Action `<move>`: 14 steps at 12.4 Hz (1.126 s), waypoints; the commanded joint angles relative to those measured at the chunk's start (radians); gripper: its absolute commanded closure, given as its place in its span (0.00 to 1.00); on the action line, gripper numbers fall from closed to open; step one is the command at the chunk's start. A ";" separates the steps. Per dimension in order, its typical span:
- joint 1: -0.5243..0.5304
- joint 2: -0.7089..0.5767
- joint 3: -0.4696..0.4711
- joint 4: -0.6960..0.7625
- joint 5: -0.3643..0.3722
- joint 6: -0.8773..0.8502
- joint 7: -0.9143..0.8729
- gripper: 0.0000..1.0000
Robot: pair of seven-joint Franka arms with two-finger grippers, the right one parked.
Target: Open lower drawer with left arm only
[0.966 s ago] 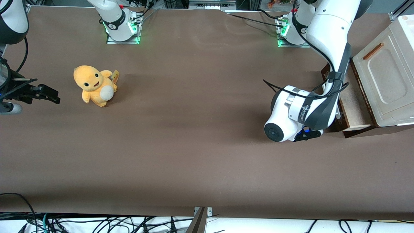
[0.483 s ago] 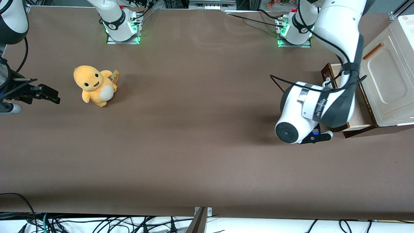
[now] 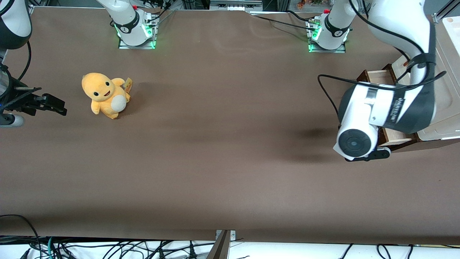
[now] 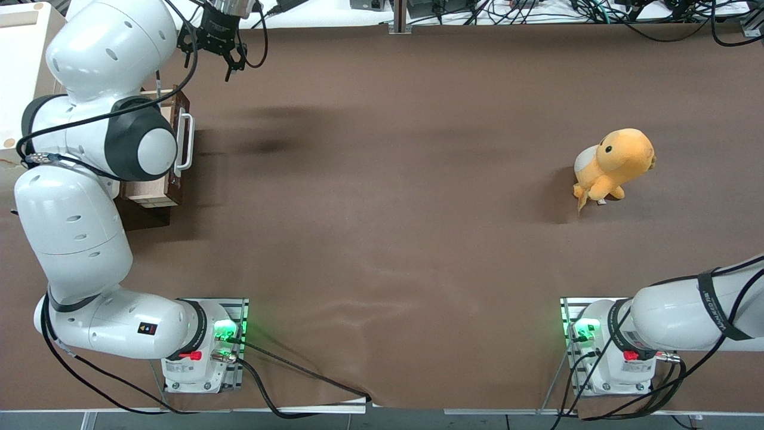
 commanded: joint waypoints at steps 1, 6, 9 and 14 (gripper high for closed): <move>0.040 -0.051 0.008 -0.007 -0.085 0.048 0.081 0.00; 0.114 -0.098 0.012 -0.010 -0.213 0.142 0.234 0.00; 0.149 -0.115 0.017 -0.018 -0.280 0.204 0.246 0.00; 0.151 -0.160 0.089 -0.053 -0.394 0.277 0.279 0.00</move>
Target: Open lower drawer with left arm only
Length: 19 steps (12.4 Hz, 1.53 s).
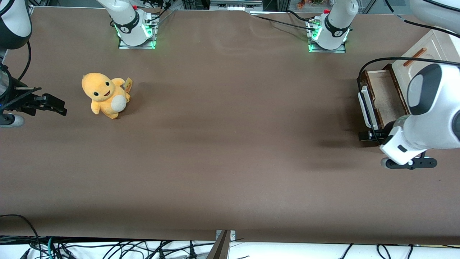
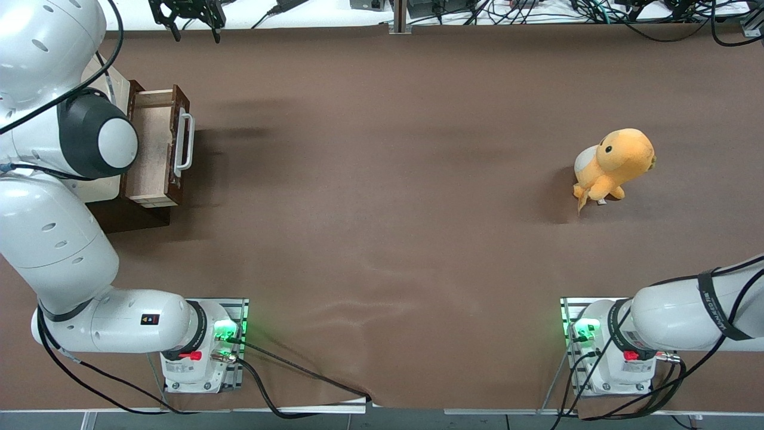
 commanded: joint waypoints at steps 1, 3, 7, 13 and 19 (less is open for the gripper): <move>0.003 -0.058 0.050 -0.058 -0.078 0.032 0.082 0.00; 0.003 -0.067 0.084 -0.059 -0.115 0.033 0.163 0.00; 0.003 -0.092 0.090 -0.102 -0.137 0.076 0.237 0.00; -0.043 -0.110 0.090 -0.181 -0.152 0.196 0.239 0.00; -0.043 -0.110 0.101 -0.182 -0.155 0.226 0.236 0.00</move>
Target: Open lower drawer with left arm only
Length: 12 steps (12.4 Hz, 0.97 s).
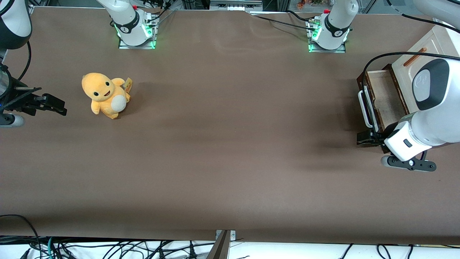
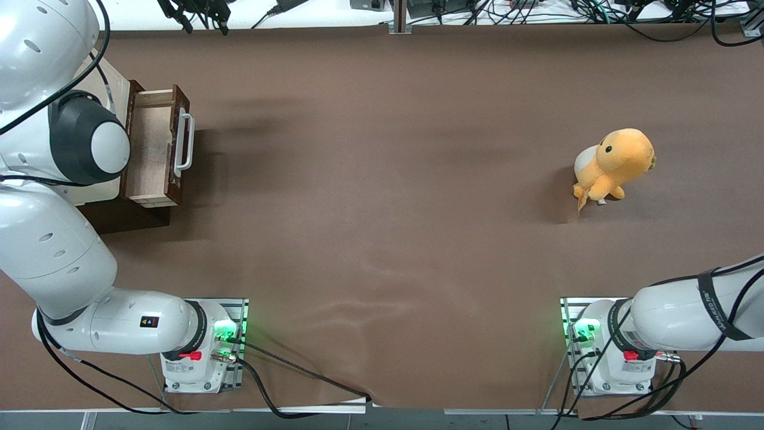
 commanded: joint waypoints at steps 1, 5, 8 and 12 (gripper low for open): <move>-0.011 -0.038 0.039 -0.050 -0.016 0.023 0.028 0.00; -0.022 -0.040 0.066 -0.048 -0.014 0.023 0.030 0.00; -0.022 -0.044 0.080 -0.039 -0.013 0.011 0.025 0.00; -0.022 -0.044 0.079 -0.025 -0.013 -0.023 0.022 0.00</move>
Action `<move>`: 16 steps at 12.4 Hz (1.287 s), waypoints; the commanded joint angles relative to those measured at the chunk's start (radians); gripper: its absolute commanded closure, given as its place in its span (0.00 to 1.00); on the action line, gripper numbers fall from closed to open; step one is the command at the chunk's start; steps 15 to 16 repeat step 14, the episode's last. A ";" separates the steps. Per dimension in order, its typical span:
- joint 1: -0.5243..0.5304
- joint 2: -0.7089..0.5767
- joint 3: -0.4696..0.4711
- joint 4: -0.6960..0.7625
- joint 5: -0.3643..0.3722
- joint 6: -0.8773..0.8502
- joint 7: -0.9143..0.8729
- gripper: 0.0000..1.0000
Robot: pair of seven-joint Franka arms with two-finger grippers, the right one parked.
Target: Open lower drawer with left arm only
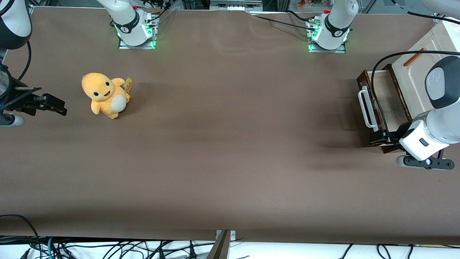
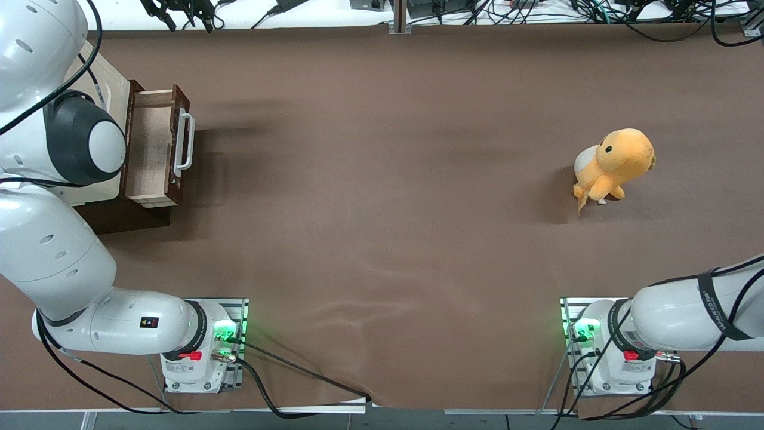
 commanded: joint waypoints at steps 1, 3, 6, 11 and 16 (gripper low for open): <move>-0.008 -0.023 0.013 -0.016 -0.013 -0.016 0.017 0.00; 0.000 -0.025 0.013 -0.016 -0.014 -0.016 0.017 0.00; 0.002 -0.025 0.014 -0.014 -0.014 -0.016 0.019 0.00; 0.002 -0.023 0.013 -0.004 -0.016 -0.016 0.014 0.00; 0.005 -0.025 0.014 -0.004 -0.019 -0.016 0.013 0.00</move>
